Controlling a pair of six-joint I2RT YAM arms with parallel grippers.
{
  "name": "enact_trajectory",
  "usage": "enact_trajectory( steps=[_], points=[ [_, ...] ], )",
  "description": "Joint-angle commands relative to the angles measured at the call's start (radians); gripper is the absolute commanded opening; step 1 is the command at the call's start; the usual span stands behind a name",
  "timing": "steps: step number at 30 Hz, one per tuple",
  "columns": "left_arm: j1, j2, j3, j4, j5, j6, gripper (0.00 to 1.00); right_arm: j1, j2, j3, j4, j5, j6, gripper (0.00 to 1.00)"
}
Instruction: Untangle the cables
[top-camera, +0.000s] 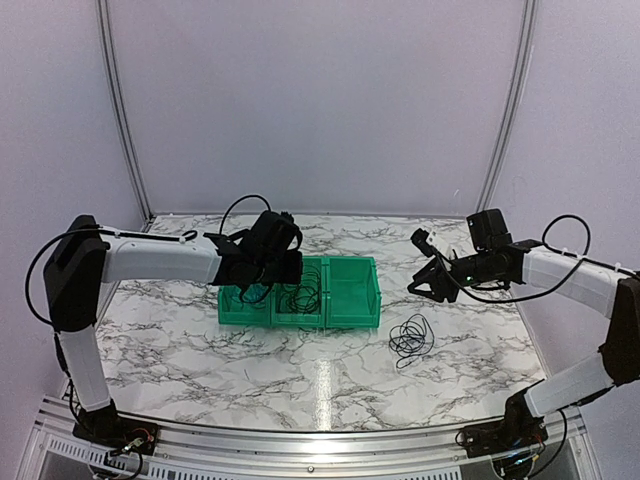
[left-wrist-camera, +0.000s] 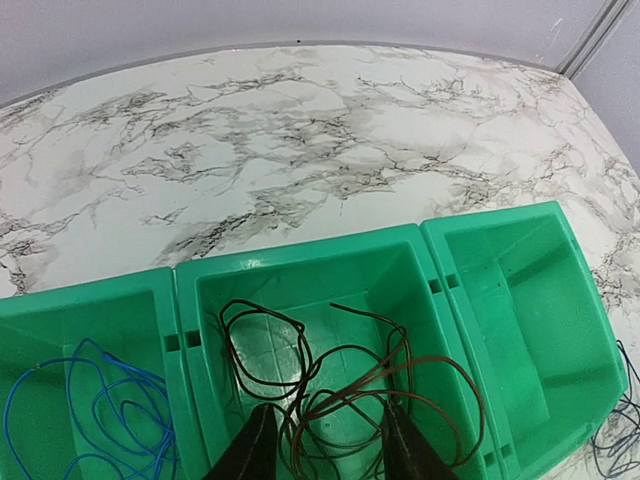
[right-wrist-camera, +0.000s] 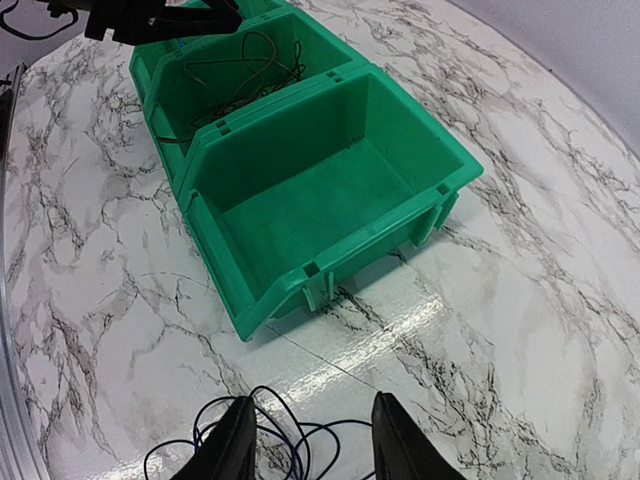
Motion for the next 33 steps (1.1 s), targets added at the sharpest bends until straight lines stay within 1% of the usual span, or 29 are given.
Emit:
enact_trajectory(
  steps=[1, 7, 12, 16, 18, 22, 24, 26, 29, 33],
  points=[
    [0.002, -0.050, -0.035, -0.044, -0.021, -0.013, 0.39, -0.008, 0.004, 0.016, -0.007, -0.011, -0.008, 0.40],
    [0.001, -0.102, -0.051, -0.044, -0.020, -0.013, 0.39, -0.008, 0.007, 0.014, -0.006, -0.005, -0.006, 0.40],
    [-0.007, -0.175, -0.063, -0.024, -0.019, 0.032, 0.39, -0.008, 0.011, 0.017, -0.007, 0.061, -0.017, 0.40],
    [-0.046, -0.253, -0.117, 0.064, -0.002, 0.138, 0.39, -0.008, 0.026, 0.030, -0.080, 0.075, -0.101, 0.41],
    [-0.078, -0.305, -0.165, 0.135, -0.004, 0.188, 0.39, -0.007, 0.047, 0.043, -0.122, 0.089, -0.152, 0.42],
    [-0.141, -0.383, -0.272, 0.287, -0.015, 0.278, 0.42, -0.008, 0.089, 0.065, -0.234, 0.077, -0.257, 0.48],
    [-0.160, -0.388, -0.292, 0.320, -0.028, 0.299, 0.48, -0.008, 0.103, 0.063, -0.261, 0.090, -0.285, 0.52],
    [-0.167, -0.369, -0.292, 0.321, -0.027, 0.306, 0.51, -0.008, 0.115, 0.056, -0.261, 0.111, -0.291, 0.54],
    [-0.176, -0.339, -0.283, 0.322, -0.025, 0.301, 0.52, -0.008, 0.143, 0.053, -0.243, 0.138, -0.278, 0.54],
    [-0.184, -0.308, -0.261, 0.322, -0.018, 0.294, 0.52, -0.002, 0.196, 0.062, -0.234, 0.134, -0.269, 0.54]
  ],
)
